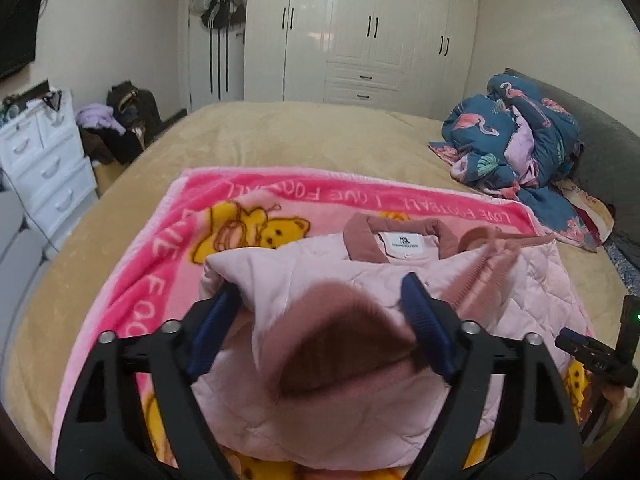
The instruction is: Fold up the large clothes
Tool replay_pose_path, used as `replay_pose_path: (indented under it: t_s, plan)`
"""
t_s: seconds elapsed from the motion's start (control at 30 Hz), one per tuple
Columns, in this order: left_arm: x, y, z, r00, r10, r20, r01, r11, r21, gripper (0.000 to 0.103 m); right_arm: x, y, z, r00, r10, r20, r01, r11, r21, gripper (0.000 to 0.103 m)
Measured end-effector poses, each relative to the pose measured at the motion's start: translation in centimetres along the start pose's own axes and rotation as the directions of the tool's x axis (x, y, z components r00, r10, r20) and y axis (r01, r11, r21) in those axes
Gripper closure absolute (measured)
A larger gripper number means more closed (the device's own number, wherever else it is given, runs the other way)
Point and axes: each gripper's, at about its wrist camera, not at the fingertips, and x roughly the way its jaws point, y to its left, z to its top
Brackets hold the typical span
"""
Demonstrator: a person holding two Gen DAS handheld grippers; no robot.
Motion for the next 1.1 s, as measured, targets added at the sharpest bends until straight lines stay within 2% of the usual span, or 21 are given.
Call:
replay_pose_path:
  t_s: [0.03, 0.07, 0.23, 0.43, 0.77, 1.1]
  plan:
    - [-0.3, -0.2, 0.0, 1.000, 0.015, 0.015, -0.015, 1.000, 0.011, 0.014, -0.1, 0.0, -0.1, 1.000, 0.004, 0.001, -0.004, 1.000, 0.004, 0.025]
    - [-0.7, -0.5, 0.1, 0.999, 0.034, 0.035, -0.035, 0.999, 0.029, 0.012, -0.4, -0.1, -0.2, 1.000, 0.008, 0.003, -0.008, 1.000, 0.009, 0.025]
    - [-2.0, -1.2, -0.1, 0.996, 0.057, 0.064, -0.060, 0.997, 0.055, 0.010, -2.3, -0.3, 0.1, 1.000, 0.004, 0.019, -0.004, 1.000, 0.000, 0.021]
    - [-2.5, -0.9, -1.0, 0.994, 0.095, 0.063, -0.099, 0.993, 0.068, 0.009, -5.7, -0.3, 0.6, 0.996, -0.019, 0.088, 0.020, 1.000, -0.009, 0.012]
    - [-1.1, 1.3, -4.5, 0.988, 0.154, -0.017, -0.152, 0.986, 0.066, 0.009, -8.7, -2.2, 1.8, 0.984, -0.097, 0.152, 0.100, 0.995, -0.014, 0.006]
    - [2.0, 3.3, -7.5, 0.976, 0.187, -0.115, -0.182, 0.982, 0.055, 0.009, -6.6, -4.0, 1.2, 0.982, -0.158, 0.100, 0.159, 0.987, -0.007, 0.006]
